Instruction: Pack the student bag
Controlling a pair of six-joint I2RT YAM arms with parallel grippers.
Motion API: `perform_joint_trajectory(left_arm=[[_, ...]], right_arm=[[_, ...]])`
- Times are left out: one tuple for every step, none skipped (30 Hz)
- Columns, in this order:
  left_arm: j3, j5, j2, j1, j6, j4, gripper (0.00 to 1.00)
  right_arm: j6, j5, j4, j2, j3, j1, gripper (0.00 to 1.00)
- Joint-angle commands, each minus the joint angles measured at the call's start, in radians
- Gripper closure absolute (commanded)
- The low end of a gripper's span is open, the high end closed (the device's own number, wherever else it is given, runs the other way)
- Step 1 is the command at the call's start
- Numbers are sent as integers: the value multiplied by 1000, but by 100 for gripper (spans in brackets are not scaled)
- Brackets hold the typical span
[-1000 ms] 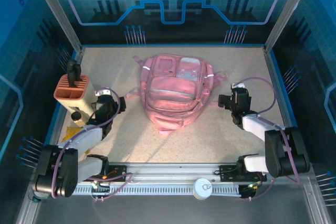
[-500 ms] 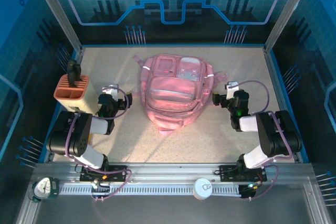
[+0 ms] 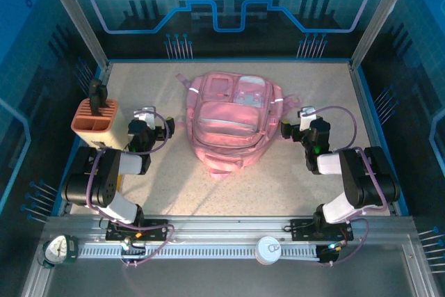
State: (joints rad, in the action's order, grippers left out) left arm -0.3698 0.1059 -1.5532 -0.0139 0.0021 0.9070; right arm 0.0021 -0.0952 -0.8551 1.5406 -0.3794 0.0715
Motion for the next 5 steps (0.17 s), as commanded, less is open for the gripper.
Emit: perform_joint_trajectory(left_arm=[[-13, -29, -1, 9, -2, 19, 1], [-12, -29, -1, 10, -1, 18, 1], [-13, -29, -1, 9, -2, 19, 1], [-12, -29, -1, 9, -2, 19, 1], [-12, -29, -1, 9, -2, 19, 1]], right_arm=[[-8, 34, -32, 3, -22, -13, 0], [-6, 43, -32, 3, -22, -16, 0], [-5, 46, -36, 3, -20, -17, 0], [-11, 49, -39, 3, -20, -15, 0], [-16, 47, -36, 3, -20, -12, 0]])
